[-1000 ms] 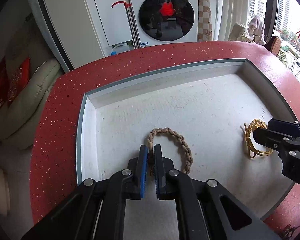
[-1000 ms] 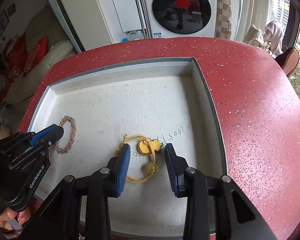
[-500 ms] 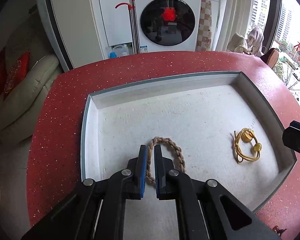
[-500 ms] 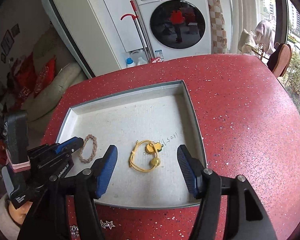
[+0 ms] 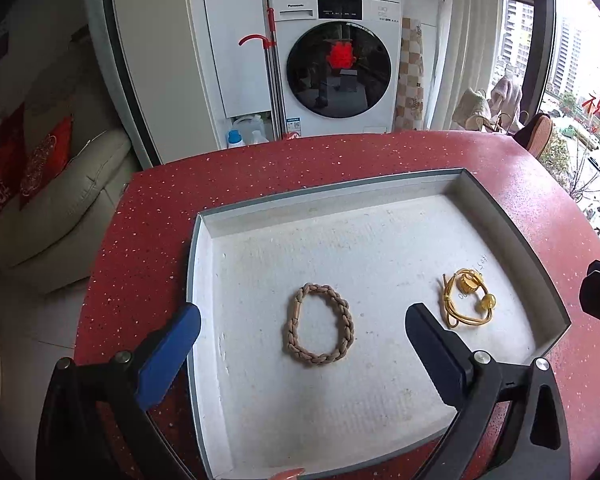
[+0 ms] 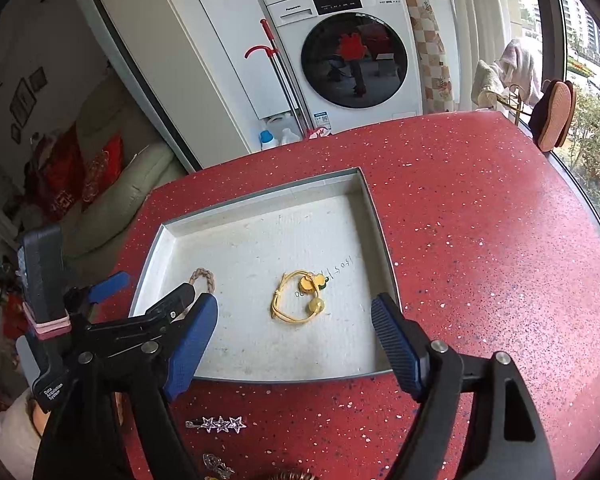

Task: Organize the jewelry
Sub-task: 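Withdraw both tools from the tray toward the remaining jewelry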

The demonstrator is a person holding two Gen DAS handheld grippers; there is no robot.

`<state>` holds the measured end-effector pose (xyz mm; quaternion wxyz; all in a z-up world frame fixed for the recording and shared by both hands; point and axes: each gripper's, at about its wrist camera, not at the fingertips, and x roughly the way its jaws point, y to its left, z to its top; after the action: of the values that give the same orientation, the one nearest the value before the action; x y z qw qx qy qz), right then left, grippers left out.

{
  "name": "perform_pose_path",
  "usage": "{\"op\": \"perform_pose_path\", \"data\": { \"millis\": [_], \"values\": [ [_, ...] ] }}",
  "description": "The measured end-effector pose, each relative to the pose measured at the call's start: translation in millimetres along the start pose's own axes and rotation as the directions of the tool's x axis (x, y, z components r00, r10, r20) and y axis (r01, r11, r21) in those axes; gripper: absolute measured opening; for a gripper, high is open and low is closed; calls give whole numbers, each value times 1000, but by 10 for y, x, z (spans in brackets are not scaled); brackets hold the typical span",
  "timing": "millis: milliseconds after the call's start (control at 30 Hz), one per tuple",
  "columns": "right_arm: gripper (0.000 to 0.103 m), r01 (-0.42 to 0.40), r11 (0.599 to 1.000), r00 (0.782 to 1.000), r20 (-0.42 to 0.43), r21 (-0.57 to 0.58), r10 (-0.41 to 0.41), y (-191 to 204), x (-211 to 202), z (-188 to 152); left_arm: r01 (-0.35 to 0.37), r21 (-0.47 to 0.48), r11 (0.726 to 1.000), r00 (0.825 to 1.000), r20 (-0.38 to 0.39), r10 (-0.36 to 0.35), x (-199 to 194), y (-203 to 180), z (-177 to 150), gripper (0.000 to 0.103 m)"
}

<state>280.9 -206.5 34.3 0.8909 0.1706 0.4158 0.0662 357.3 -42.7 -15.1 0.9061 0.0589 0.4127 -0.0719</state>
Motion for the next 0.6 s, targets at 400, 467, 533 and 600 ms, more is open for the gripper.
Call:
{"op": "perform_pose_path", "data": {
  "millis": [400,467,533,600],
  "values": [
    [103,-95,995,995,-12,-6,95,-34,-357,-283,129,-47,990,992,-8,-130,-661,-45,-411,103],
    [103,-88,996,996,-25,-8,88,-63,-401,-356,120,-51,991,993,-8,-121,-770,-62,-543,103],
    [103,-69,997,997,-27,-22,69,-81,-466,-434,105,-43,994,994,-3,-105,-841,-66,-638,103],
    [103,-46,998,999,-26,-40,45,-93,-526,-505,83,-27,996,997,1,-83,-925,-74,-760,103]
  ]
}}
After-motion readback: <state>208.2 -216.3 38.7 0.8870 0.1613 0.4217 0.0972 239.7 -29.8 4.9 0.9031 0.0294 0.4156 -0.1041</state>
